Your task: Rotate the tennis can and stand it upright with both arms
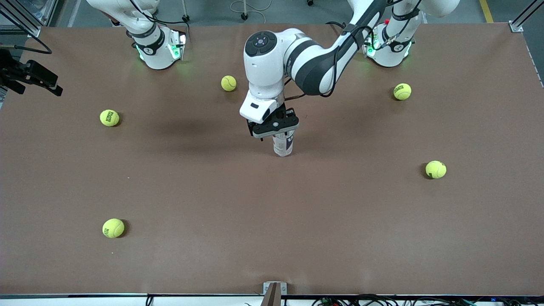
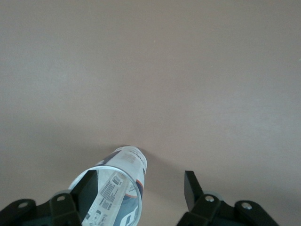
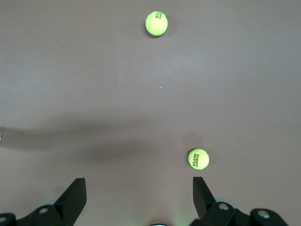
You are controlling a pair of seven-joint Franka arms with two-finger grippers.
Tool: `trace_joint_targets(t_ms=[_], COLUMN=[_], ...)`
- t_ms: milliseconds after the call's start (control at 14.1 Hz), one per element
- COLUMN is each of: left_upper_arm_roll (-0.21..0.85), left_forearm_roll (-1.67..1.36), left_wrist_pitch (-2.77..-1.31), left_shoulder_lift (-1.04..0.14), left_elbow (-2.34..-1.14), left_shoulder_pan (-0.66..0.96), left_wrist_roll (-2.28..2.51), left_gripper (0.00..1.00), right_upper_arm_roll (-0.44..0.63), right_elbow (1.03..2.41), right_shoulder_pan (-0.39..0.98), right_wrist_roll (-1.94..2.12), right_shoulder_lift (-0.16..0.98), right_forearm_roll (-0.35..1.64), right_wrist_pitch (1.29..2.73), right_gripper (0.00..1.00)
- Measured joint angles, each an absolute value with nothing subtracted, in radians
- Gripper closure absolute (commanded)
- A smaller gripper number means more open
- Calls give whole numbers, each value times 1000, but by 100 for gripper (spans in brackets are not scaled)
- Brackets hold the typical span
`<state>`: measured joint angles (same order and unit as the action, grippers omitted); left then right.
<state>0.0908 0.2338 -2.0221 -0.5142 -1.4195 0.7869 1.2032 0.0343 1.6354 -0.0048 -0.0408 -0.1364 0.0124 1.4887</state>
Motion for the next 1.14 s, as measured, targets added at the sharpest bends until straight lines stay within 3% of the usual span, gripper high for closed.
trace_joint_targets(t_ms=[213, 1135], left_upper_arm_roll=[79, 81], left_forearm_roll=[234, 77], left_wrist_pitch=[-1992, -1740], left_shoulder_lift=[-463, -181], left_elbow=[-1415, -1452], left_shoulder_pan=[731, 173], left_wrist_roll=[1189, 386], left_gripper=[0, 0], right_upper_arm_roll=[34, 35], right_elbow=[1628, 1626], right_shoulder_pan=[-5, -5], right_wrist_roll=[-27, 5], right_shoulder_lift=[-133, -127], right_forearm_roll=[12, 13], right_wrist_pitch=[1490, 1470], right_gripper=[0, 0])
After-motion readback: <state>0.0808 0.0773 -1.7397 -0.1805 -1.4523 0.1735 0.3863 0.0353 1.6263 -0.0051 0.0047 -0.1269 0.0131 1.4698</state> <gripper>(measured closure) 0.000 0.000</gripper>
